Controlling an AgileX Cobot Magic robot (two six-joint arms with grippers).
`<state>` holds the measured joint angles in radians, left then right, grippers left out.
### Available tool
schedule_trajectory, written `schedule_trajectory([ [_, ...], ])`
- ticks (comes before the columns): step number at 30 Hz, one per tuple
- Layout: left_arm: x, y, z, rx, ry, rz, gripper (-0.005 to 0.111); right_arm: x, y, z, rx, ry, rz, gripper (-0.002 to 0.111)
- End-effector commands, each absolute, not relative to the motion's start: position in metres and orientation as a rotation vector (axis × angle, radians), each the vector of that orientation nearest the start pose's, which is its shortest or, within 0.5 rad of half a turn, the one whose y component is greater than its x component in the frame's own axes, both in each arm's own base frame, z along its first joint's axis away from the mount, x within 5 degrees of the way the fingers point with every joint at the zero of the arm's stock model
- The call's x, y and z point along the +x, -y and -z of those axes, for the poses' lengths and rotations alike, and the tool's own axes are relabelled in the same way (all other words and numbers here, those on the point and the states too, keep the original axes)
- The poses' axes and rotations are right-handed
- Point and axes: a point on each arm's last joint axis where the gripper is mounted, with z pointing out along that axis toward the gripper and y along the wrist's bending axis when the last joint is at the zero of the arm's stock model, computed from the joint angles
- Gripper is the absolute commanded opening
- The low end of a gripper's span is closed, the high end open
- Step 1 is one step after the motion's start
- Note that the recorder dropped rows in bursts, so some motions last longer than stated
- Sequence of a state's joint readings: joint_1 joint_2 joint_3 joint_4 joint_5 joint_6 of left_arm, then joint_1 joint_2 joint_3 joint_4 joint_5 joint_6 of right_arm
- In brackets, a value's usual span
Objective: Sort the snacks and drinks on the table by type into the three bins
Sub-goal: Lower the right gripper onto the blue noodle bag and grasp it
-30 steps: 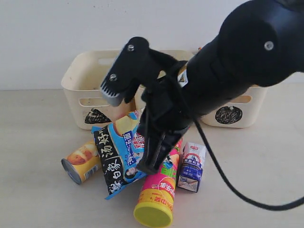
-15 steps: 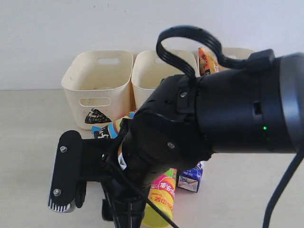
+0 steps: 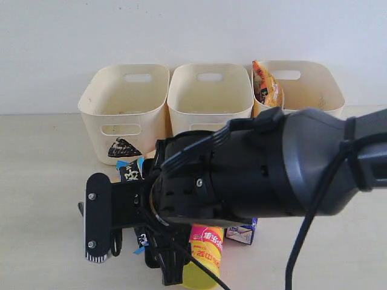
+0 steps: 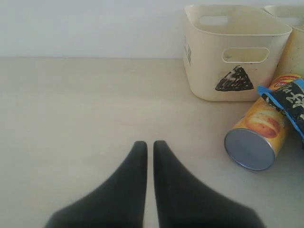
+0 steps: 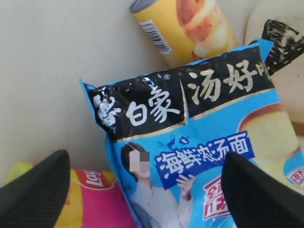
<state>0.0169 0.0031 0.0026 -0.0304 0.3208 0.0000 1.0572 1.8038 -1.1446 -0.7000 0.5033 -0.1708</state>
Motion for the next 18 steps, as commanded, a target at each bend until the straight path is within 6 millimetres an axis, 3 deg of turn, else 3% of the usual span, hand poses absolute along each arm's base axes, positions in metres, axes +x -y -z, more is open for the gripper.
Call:
schedule_trajectory([
  [1,0.054,0.0,-0.185,-0.039,-1.792,0.022,0.004,0.206,-0.317,-0.192,-1.951,-1.565,0.297,0.077],
  [18,0.054,0.0,-0.185,-0.039,-1.792,0.022,0.004,0.235,-0.342,-0.15,-1.919,-1.562,0.503,0.077],
])
